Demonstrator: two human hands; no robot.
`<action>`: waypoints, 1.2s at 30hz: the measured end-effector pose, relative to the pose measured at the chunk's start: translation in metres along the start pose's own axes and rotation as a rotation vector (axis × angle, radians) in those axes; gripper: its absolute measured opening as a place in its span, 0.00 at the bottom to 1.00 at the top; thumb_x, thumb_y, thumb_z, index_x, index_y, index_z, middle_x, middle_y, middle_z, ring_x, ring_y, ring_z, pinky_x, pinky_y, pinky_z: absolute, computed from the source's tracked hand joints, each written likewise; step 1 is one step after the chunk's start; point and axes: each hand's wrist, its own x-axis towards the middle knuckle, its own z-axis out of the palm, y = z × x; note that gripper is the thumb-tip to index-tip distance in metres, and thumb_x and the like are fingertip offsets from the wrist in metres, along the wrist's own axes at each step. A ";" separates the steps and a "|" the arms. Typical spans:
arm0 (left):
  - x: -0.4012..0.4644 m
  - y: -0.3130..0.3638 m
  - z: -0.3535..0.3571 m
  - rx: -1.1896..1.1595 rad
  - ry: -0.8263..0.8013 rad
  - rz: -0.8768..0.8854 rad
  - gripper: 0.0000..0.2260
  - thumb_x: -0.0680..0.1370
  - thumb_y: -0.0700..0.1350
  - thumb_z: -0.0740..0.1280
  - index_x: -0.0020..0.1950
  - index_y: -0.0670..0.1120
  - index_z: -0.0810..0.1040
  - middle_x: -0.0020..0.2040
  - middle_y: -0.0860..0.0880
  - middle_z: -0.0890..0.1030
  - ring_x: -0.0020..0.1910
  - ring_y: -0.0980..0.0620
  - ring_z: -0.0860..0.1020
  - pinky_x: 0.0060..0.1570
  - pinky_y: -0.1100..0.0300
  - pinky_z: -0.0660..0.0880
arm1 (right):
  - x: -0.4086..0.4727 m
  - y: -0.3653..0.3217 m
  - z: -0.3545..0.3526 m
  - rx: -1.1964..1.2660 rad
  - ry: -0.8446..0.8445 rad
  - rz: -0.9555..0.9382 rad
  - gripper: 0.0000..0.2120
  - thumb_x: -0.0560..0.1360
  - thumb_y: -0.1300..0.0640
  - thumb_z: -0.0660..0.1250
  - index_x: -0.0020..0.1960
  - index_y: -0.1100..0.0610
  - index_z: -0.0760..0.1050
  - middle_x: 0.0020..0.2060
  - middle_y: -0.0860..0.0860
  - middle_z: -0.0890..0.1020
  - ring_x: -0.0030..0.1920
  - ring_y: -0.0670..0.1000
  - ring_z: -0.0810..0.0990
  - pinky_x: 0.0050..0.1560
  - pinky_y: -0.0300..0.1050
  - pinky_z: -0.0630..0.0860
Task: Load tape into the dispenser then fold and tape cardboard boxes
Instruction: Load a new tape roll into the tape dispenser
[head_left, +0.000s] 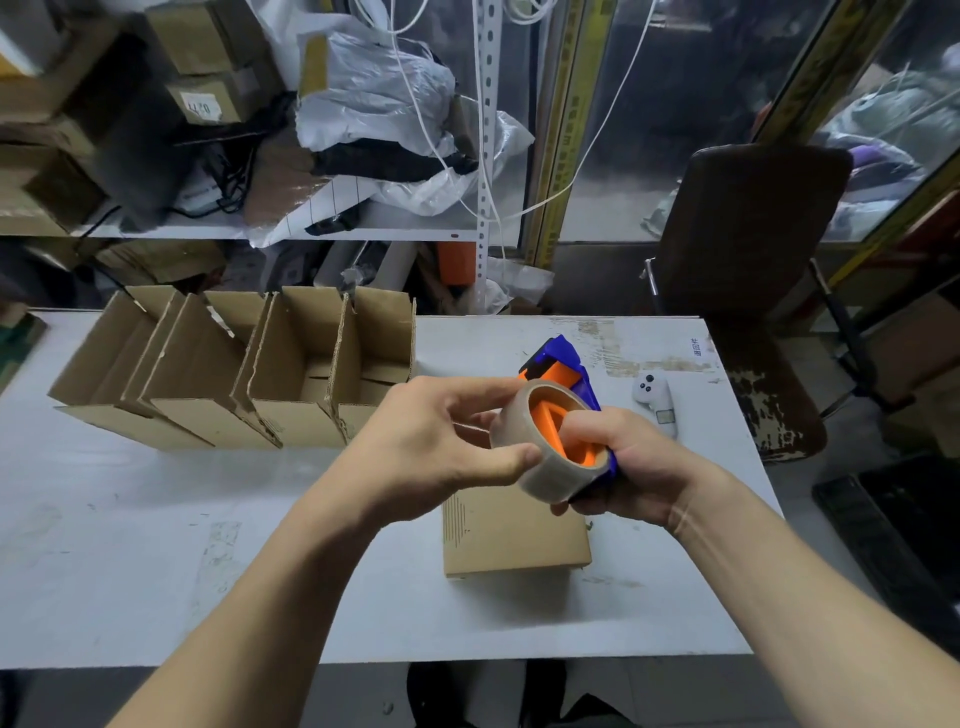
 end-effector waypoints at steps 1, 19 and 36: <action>0.000 0.001 -0.001 -0.015 -0.002 -0.013 0.26 0.71 0.49 0.82 0.69 0.55 0.82 0.58 0.56 0.87 0.60 0.54 0.84 0.58 0.46 0.83 | 0.000 0.000 -0.001 0.000 -0.007 0.000 0.14 0.65 0.59 0.66 0.50 0.61 0.78 0.35 0.58 0.82 0.34 0.58 0.82 0.36 0.46 0.70; -0.004 0.009 -0.001 0.111 -0.006 -0.016 0.27 0.71 0.51 0.82 0.69 0.56 0.82 0.57 0.61 0.86 0.59 0.60 0.83 0.57 0.52 0.84 | -0.001 0.001 0.008 -0.024 0.045 -0.005 0.05 0.73 0.65 0.62 0.45 0.62 0.77 0.37 0.62 0.79 0.33 0.60 0.80 0.31 0.43 0.66; -0.002 0.018 0.001 0.195 -0.005 -0.010 0.19 0.72 0.46 0.80 0.61 0.59 0.85 0.51 0.61 0.87 0.53 0.64 0.83 0.53 0.57 0.84 | 0.008 0.007 0.006 0.026 0.028 0.086 0.14 0.74 0.66 0.60 0.57 0.65 0.76 0.38 0.62 0.81 0.34 0.61 0.81 0.29 0.41 0.68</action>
